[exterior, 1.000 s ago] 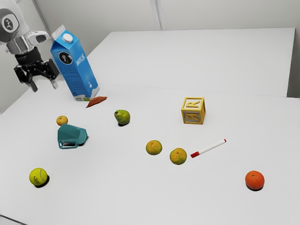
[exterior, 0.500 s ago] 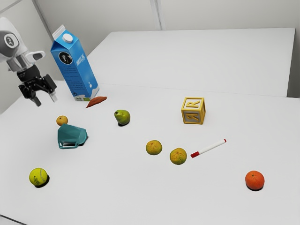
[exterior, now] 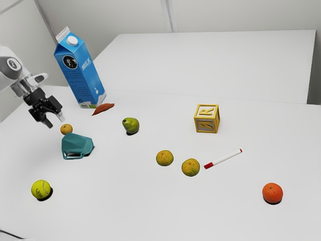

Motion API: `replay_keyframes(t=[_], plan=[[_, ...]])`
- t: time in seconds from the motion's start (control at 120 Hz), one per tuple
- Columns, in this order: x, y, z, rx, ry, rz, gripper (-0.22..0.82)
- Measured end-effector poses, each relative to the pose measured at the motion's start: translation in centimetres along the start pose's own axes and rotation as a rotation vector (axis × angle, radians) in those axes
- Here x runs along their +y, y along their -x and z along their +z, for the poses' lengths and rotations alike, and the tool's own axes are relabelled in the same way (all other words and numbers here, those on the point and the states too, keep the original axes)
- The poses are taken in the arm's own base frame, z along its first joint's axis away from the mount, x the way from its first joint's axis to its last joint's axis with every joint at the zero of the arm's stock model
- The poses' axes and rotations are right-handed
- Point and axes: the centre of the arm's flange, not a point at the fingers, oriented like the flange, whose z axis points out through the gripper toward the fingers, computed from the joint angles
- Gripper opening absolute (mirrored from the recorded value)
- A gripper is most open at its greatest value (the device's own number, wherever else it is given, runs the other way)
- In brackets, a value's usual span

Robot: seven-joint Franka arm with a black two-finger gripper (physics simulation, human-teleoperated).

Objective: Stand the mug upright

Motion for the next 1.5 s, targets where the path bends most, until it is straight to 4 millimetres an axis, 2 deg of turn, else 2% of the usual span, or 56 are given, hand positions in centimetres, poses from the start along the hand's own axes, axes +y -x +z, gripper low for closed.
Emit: replay_keyframes(t=[0.217, 0.558, 0.858, 1.2, 1.358, 1.4, 1.5], plan=[[-3.1, -0.7, 2.5, 0.014, 0.05, 0.031, 0.58], [-5.3, -1.8, 5.5, 0.067, 0.139, 0.08, 0.58], [-6.0, -2.4, 7.3, 0.115, 0.208, 0.11, 0.57], [-5.5, -1.9, 9.2, 0.1, 0.299, 0.111, 0.57], [-5.5, -1.5, 10.7, 0.1, 0.37, 0.088, 0.56], [-5.4, -1.6, 10.8, 0.102, 0.381, 0.086, 0.54], [-5.3, -1.6, 10.9, 0.107, 0.396, 0.084, 0.33]])
